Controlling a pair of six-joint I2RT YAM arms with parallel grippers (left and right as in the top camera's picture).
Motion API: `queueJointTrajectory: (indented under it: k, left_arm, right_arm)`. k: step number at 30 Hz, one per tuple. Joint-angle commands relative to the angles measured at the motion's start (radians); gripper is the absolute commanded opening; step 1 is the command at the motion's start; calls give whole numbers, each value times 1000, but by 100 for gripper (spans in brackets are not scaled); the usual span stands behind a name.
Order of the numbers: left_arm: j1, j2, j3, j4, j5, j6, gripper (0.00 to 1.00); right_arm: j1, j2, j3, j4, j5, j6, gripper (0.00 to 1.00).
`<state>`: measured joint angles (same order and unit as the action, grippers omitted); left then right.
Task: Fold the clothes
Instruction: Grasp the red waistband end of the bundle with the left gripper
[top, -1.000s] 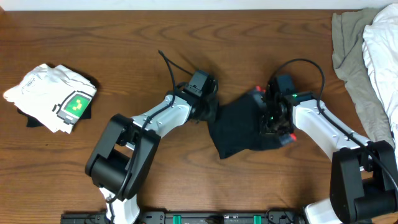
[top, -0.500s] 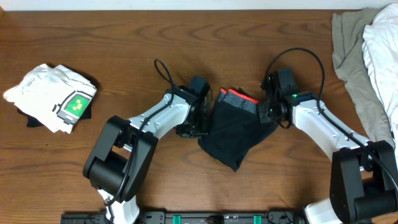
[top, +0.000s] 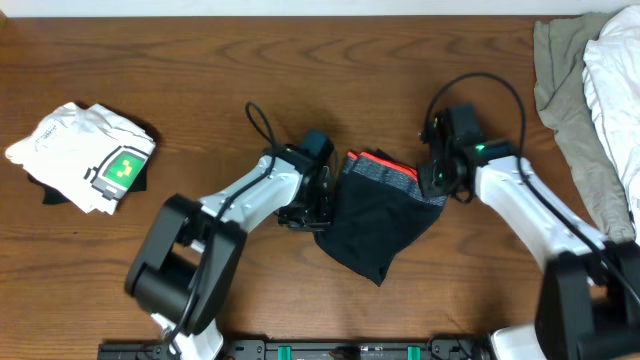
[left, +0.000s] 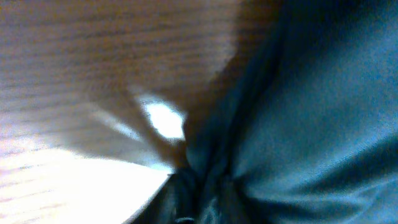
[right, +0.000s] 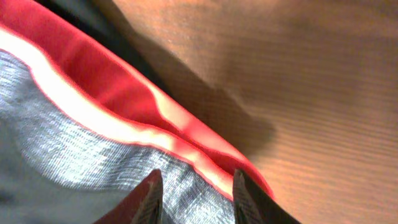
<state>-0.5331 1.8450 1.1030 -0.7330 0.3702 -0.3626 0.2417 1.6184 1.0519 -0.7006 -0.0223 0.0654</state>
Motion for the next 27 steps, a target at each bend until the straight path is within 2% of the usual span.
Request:
queueJointTrajectory:
  k: [1, 2, 5, 6, 16, 27]
  left_arm:
    - [0, -83, -4, 14, -43, 104, 74]
    - [0, -99, -4, 27, -65, 104, 86]
    - [0, -133, -4, 94, -118, 125, 98]
    - [0, -136, -4, 127, -117, 147, 99]
    - [0, -64, -4, 360, -65, 328, 98]
    - [1, 50, -4, 598, -7, 332, 98]
  right_arm:
    - [8, -124, 94, -61, 2, -15, 36]
    - [8, -141, 97, -74, -11, -15, 35]
    - [8, -161, 95, -122, -54, -15, 35]
    - [8, -157, 90, -134, -57, -15, 35]
    - [8, -100, -29, -119, -156, -6, 33]
    - [8, -64, -54, -111, -166, -7, 32]
